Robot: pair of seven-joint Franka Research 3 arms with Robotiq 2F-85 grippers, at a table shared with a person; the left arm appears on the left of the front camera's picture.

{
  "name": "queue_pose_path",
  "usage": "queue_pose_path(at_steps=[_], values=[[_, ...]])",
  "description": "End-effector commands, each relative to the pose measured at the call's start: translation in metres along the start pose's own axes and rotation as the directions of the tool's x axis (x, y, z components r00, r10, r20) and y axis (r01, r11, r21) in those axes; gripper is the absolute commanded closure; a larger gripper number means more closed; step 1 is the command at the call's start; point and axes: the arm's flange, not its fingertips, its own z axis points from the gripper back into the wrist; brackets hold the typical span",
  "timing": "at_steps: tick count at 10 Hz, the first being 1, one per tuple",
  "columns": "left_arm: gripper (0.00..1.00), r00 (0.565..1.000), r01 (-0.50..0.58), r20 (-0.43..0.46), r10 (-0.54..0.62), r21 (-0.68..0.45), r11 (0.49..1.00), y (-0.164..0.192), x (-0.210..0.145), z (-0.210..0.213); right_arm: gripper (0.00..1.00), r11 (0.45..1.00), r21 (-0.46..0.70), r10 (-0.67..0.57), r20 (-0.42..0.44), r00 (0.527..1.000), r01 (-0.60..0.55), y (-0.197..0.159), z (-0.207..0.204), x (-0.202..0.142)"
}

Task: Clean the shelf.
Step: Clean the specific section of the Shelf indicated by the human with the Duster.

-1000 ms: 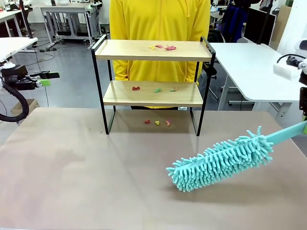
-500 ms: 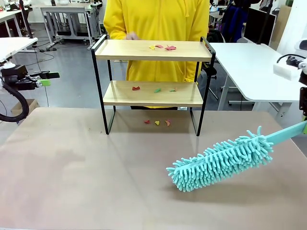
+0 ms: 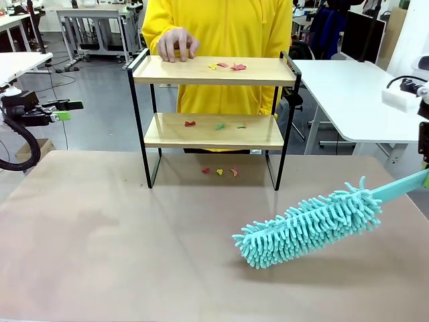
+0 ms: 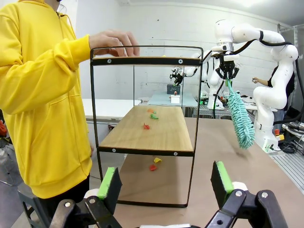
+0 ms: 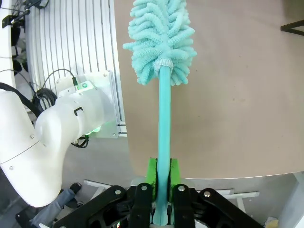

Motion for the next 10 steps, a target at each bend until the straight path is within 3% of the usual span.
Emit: queue_pose_path(at_steps=[1, 10], values=[[0.0, 1.0, 0.005, 0.0, -0.005, -0.004, 1.0, -0.0013, 0.0028, 0.0005, 0.86, 1.0, -0.003, 0.002, -0.002, 1.0, -0.002, 0.0024, 0.0024, -0.0022], [0.0, 1.0, 0.005, 0.0, -0.005, -0.004, 1.0, -0.0013, 0.0028, 0.0005, 0.86, 1.0, -0.003, 0.002, -0.002, 1.0, -0.002, 0.0024, 0.0024, -0.0022]])
